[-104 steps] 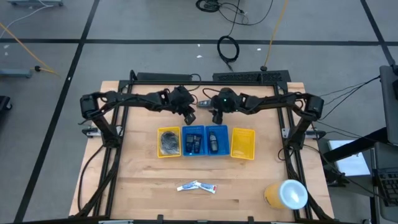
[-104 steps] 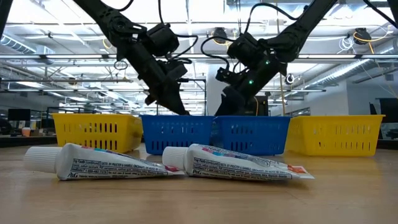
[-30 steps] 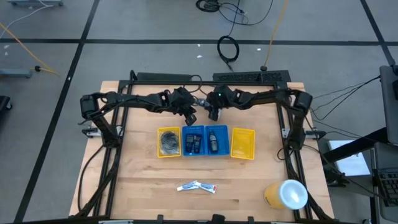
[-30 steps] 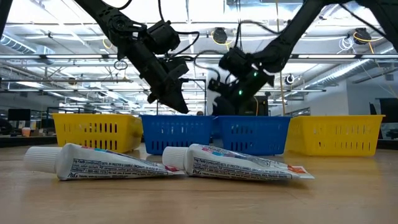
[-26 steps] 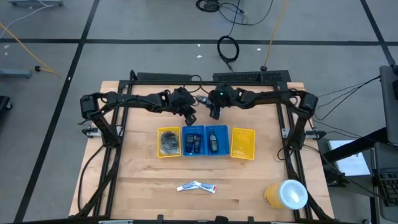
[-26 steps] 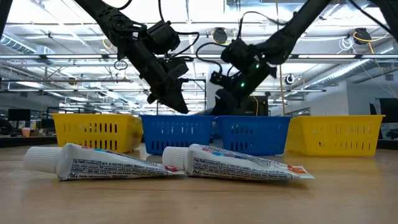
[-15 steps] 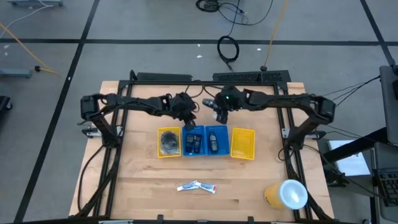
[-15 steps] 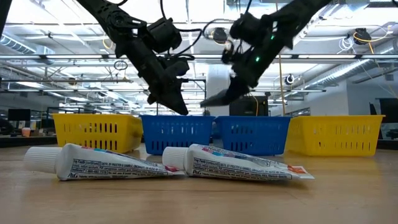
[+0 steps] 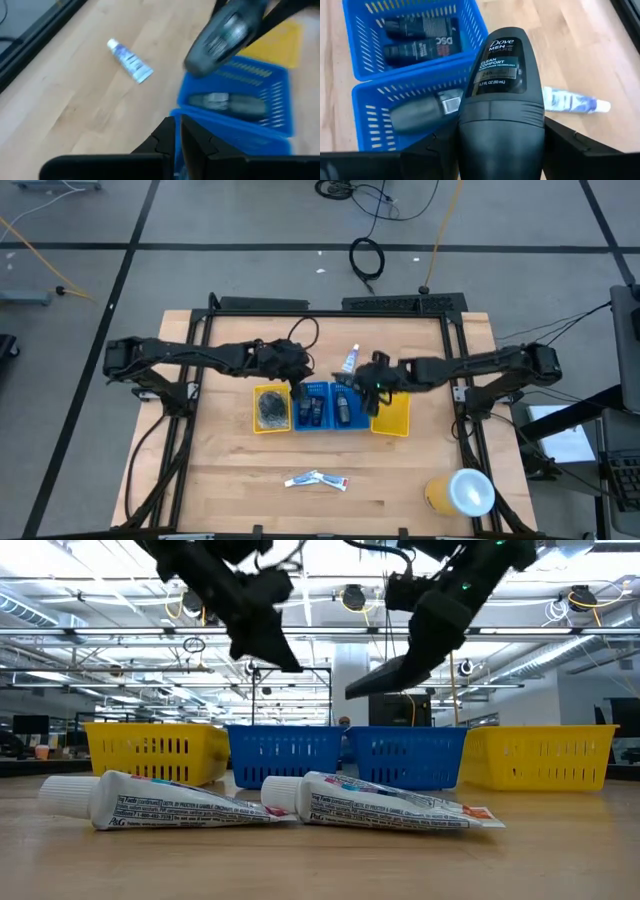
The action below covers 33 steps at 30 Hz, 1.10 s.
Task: Pick & Place Travel size toiletries
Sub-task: Put the gray roll-on into the right blue bin
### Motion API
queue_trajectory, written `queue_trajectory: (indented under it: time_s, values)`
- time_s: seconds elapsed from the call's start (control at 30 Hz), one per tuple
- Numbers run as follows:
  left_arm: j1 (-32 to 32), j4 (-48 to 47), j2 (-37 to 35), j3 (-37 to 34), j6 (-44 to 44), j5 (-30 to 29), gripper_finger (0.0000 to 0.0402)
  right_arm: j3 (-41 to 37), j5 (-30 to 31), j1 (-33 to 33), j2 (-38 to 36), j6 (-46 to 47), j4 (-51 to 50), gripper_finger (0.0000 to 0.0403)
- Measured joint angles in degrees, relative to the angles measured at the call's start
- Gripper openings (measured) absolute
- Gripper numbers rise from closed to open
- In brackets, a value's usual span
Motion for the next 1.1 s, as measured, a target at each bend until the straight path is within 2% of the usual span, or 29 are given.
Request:
queue_trajectory:
  time_s: [0.13,0.33,0.67,0.9,1.1]
  values:
    - [-2.45,-1.81,-2.44,0.02,-1.01,-0.02,0.0026,-1.73,7.28,5.34,0.06,7.8,-0.96,0.0197]
    - [-5.87,-2.45,-3.47,0.02,-1.25,-0.43,0.0026,-3.64,14.66,11.53,0.11,20.02,-0.65,0.0197]
    - [-8.8,-0.94,-3.19,0.02,-2.1,-6.35,0.0026,-4.16,18.04,16.72,4.5,32.03,0.58,0.0197]
    - [-9.53,0.76,-3.19,0.02,-2.1,-6.58,0.0026,-4.16,20.71,17.32,8.37,34.68,1.41,0.0197]
    - [-9.51,0.88,-3.19,0.02,-2.11,-6.58,0.0026,-4.16,20.75,17.19,8.59,34.51,2.42,0.0197]
